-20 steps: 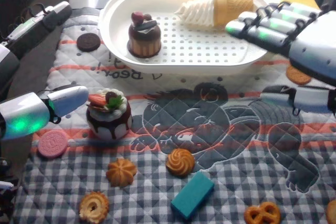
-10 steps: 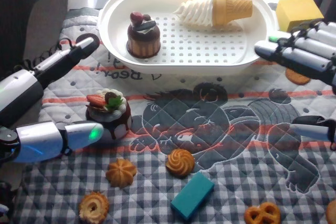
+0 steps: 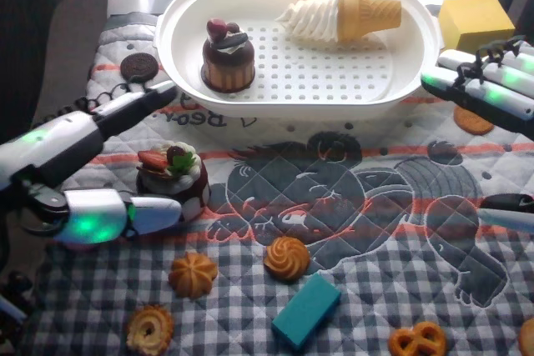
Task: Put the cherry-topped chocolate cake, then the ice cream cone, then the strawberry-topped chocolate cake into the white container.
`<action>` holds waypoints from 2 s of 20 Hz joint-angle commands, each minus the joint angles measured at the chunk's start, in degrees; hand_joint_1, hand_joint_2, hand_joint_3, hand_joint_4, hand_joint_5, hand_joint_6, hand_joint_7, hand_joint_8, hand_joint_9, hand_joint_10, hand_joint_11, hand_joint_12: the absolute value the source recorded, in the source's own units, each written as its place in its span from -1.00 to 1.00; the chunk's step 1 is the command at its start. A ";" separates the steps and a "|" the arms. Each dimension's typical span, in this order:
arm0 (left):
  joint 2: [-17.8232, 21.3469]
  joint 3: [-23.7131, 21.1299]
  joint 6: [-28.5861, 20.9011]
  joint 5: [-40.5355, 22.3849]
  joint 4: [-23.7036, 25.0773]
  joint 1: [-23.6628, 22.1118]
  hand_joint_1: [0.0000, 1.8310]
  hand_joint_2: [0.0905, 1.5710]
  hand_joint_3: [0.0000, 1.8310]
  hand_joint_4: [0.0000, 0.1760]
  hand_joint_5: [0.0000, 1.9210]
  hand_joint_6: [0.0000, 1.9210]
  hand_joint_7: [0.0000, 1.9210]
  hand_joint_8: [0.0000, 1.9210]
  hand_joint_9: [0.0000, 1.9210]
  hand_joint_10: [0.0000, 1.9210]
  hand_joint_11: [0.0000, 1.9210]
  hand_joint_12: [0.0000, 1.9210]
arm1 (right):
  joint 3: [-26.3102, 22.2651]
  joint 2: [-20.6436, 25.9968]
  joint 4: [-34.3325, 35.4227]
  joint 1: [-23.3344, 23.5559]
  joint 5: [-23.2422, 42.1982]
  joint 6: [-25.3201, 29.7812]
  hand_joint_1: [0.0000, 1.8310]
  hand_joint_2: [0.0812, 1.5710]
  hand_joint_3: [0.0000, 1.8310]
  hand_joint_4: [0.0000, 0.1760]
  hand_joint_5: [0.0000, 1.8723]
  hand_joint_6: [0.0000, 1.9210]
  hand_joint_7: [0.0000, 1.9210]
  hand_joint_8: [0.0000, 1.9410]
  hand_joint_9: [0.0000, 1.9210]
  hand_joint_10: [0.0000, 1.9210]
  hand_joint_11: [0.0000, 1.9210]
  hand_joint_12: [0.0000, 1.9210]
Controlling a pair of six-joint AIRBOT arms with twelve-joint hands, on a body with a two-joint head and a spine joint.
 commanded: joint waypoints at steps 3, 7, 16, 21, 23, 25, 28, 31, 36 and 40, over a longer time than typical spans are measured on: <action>-1.33 0.92 3.32 -1.06 1.06 -2.59 0.07 0.25 -1.00 0.18 -0.89 -0.98 -0.97 -1.00 -1.00 -1.00 -1.00 -0.71 | -0.11 0.35 0.22 0.26 6.87 -0.03 -0.21 0.47 -0.99 -0.82 -1.00 -1.00 -0.99 -1.00 -1.00 -0.32 -1.00 0.27; -3.02 3.07 3.59 3.13 1.25 -3.99 0.13 0.32 -0.99 -0.32 -0.77 -0.96 -0.84 -0.98 -0.86 -0.93 -1.00 0.40 | -0.15 0.20 0.23 -0.05 6.87 -0.03 -0.21 0.46 -1.00 -0.67 -1.00 -1.00 -1.00 -1.00 -1.00 -0.34 -1.00 0.23; -2.19 1.13 6.33 -3.79 0.27 -4.08 0.44 0.57 -1.00 -1.00 -0.28 0.41 -0.27 0.56 -0.31 0.67 -0.43 0.98 | -0.14 -0.20 0.83 -1.17 6.87 0.05 -0.21 0.48 -1.00 -0.76 -1.00 -1.00 -1.00 -1.00 -1.00 -0.32 -1.00 0.40; 1.13 -2.28 6.33 -16.45 0.99 -4.42 0.47 0.52 -1.00 -1.00 -0.27 0.41 -0.18 0.35 -0.18 0.54 -0.22 0.85 | -0.10 -0.36 1.12 -1.31 6.87 0.05 -0.21 0.46 -1.00 -0.83 -1.00 -1.00 -0.98 -0.99 -1.00 -0.22 -1.00 0.50; 1.13 -2.10 6.34 -18.62 1.17 -5.71 0.49 0.52 -1.00 -1.00 -0.30 0.43 -0.19 0.39 -0.18 0.49 -0.28 0.76 | -0.04 -0.52 1.14 -1.35 6.87 0.06 -0.19 0.44 -1.00 -0.81 -1.00 -1.00 -0.98 -1.00 -1.00 -0.20 -1.00 0.49; -0.17 -0.53 6.33 -19.08 0.46 -8.62 0.47 0.51 -1.00 -1.00 -0.27 0.40 -0.18 0.39 -0.18 0.49 -0.30 0.76 | 0.08 -0.69 1.19 -1.40 6.87 0.06 -0.24 0.45 -1.00 -1.00 -1.00 -1.00 -0.95 -0.99 -1.00 -0.16 -1.00 0.49; -4.49 4.00 6.33 -12.67 0.62 -15.51 0.45 0.52 -1.00 -1.00 -0.23 0.42 -0.20 0.39 -0.24 0.53 -0.39 0.80 | 0.12 -0.72 1.19 -1.60 6.88 0.06 -0.24 0.45 -1.00 -1.00 -1.00 -1.00 -0.94 -0.99 -1.00 -0.25 -1.00 0.38; -10.31 10.85 6.36 -1.70 0.58 -23.55 0.45 0.51 -1.00 -1.00 -0.17 0.30 -0.21 0.42 -0.22 0.54 -0.36 0.83 | 0.25 -0.99 1.20 -1.71 6.88 0.06 -0.24 0.45 -1.00 -1.00 -1.00 -1.00 -0.93 -0.99 -1.00 -0.23 -1.00 0.39; -19.39 21.45 13.43 11.07 -6.63 -30.29 0.45 0.52 -1.00 -1.00 -0.15 0.34 -0.19 0.39 -0.32 0.57 -0.66 0.85 | 0.64 -1.01 1.19 -1.83 6.87 0.21 -0.25 0.46 -1.00 -0.86 -1.00 -1.00 -0.94 -1.00 -1.00 -0.27 -1.00 0.33; -24.37 27.42 13.54 16.49 -9.42 -31.21 0.45 0.55 -1.00 -1.00 -0.28 0.38 -0.20 0.46 -0.31 0.64 -0.60 0.97 | 0.92 -1.01 1.20 -1.83 6.87 0.53 -0.24 0.49 -0.99 -0.63 -1.00 -1.00 -0.97 -1.00 -1.00 -0.31 -1.00 0.29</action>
